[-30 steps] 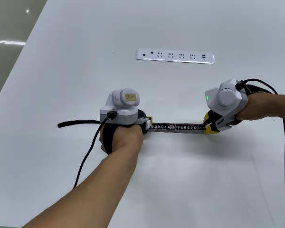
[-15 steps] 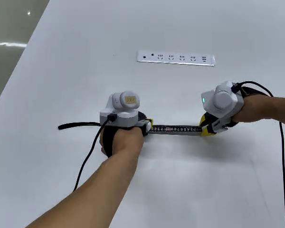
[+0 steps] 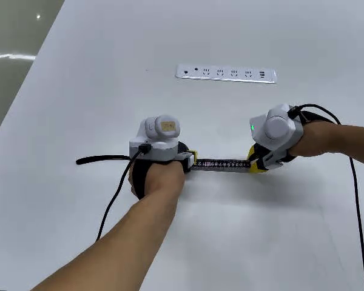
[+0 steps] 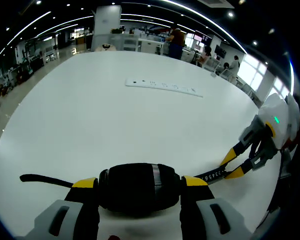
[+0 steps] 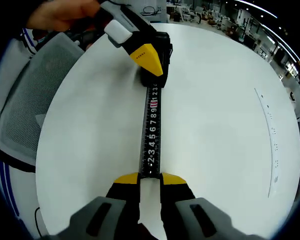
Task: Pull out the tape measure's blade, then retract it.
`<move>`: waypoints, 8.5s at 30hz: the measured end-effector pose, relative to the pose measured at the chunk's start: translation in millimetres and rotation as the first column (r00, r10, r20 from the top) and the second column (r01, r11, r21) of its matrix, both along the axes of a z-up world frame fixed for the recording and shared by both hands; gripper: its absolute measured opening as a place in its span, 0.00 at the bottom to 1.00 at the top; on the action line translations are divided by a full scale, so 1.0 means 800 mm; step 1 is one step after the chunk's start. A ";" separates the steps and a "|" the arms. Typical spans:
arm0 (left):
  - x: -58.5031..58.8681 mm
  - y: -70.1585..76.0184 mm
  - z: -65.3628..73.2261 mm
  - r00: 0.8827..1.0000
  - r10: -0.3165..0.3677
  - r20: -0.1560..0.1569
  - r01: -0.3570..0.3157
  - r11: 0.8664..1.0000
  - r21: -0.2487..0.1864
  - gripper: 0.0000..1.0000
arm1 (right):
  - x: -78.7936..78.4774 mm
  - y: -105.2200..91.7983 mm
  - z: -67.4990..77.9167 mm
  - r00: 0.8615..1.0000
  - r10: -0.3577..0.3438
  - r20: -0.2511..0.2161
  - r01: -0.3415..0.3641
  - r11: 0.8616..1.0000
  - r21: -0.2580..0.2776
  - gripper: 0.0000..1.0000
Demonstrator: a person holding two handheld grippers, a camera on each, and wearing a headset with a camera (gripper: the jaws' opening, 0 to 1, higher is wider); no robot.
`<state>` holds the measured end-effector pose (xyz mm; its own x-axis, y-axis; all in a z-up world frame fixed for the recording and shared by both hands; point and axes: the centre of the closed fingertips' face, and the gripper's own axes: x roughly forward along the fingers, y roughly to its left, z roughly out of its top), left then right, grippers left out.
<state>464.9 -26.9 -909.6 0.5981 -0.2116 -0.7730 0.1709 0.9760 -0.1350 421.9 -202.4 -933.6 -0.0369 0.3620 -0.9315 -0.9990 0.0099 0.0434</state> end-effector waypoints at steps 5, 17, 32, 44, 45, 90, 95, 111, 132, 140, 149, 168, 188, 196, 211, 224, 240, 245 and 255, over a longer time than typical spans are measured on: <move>-0.001 0.000 0.001 1.000 0.002 0.003 -0.002 1.000 0.000 0.63 | 0.000 0.007 0.000 1.000 -0.016 -0.001 0.016 1.000 0.004 0.14; -0.001 0.000 0.001 1.000 -0.004 0.001 0.004 1.000 0.002 0.63 | -0.001 0.017 -0.001 0.999 -0.033 0.015 0.033 0.999 0.016 0.14; -0.001 0.000 0.003 1.000 -0.002 0.002 0.002 1.000 0.002 0.63 | 0.001 0.029 -0.002 0.999 -0.041 0.034 0.040 0.999 0.028 0.14; -0.001 0.000 0.002 1.000 -0.001 0.002 0.001 1.000 0.001 0.63 | 0.007 0.041 -0.004 0.998 -0.049 0.041 0.047 0.998 0.045 0.14; -0.001 0.000 0.002 1.000 0.000 0.003 0.000 1.000 0.001 0.63 | 0.007 0.042 -0.004 0.998 -0.050 0.041 0.048 0.998 0.046 0.14; 0.001 -0.001 0.000 1.000 -0.011 0.012 0.011 1.000 -0.002 0.62 | 0.013 0.076 -0.008 0.998 -0.043 -0.056 0.046 0.997 0.055 0.14; 0.002 -0.001 0.000 1.000 -0.015 0.013 0.015 1.000 0.000 0.62 | 0.014 0.082 -0.008 0.998 -0.042 -0.054 0.045 0.997 0.061 0.14; 0.002 -0.001 0.000 1.000 -0.020 0.016 0.020 1.000 0.003 0.62 | 0.014 0.100 -0.012 0.999 -0.027 -0.038 0.029 0.997 0.065 0.14; 0.002 -0.001 0.000 1.000 -0.021 0.016 0.021 1.000 0.001 0.62 | 0.015 0.117 -0.008 0.999 0.002 0.053 -0.006 0.996 0.087 0.14; 0.002 -0.001 0.000 1.000 -0.023 0.015 0.023 1.000 0.001 0.62 | 0.017 0.121 -0.008 0.998 -0.012 0.060 0.006 0.995 0.102 0.14; 0.001 -0.001 0.000 0.999 -0.025 0.020 0.025 1.000 0.000 0.62 | 0.017 0.126 -0.008 0.998 -0.013 0.058 0.007 0.994 0.108 0.14; 0.002 0.000 0.001 0.999 -0.032 0.028 0.031 0.999 0.005 0.61 | 0.018 0.137 -0.008 0.999 -0.018 0.051 0.012 0.993 0.120 0.14; 0.002 -0.001 0.000 0.999 -0.030 0.028 0.029 1.000 0.003 0.61 | 0.019 0.147 -0.009 0.999 -0.006 0.048 0.000 0.992 0.123 0.14; 0.002 -0.001 -0.001 0.999 -0.030 0.029 0.030 1.000 0.003 0.61 | 0.020 0.150 -0.009 0.999 -0.002 0.051 -0.004 0.993 0.122 0.14; 0.003 0.000 -0.001 0.999 -0.030 0.029 0.030 1.000 0.002 0.61 | 0.021 0.154 -0.009 0.999 -0.001 0.049 -0.005 0.993 0.121 0.14; 0.003 0.000 0.000 0.999 -0.030 0.029 0.030 1.000 0.002 0.61 | 0.022 0.156 -0.009 0.999 0.002 0.051 -0.008 0.994 0.108 0.14; 0.004 0.000 0.001 0.999 -0.028 0.031 0.028 1.000 -0.002 0.61 | 0.022 0.156 -0.010 0.998 0.018 0.055 -0.023 0.996 0.087 0.13; 0.003 0.000 0.001 0.999 -0.028 0.038 0.028 1.000 0.002 0.62 | 0.022 0.157 -0.010 0.998 0.016 0.060 -0.021 0.996 0.091 0.14; 0.003 0.001 0.001 0.998 -0.025 0.050 0.025 1.000 0.003 0.62 | 0.021 0.158 -0.010 0.997 0.023 0.072 -0.030 0.995 0.091 0.14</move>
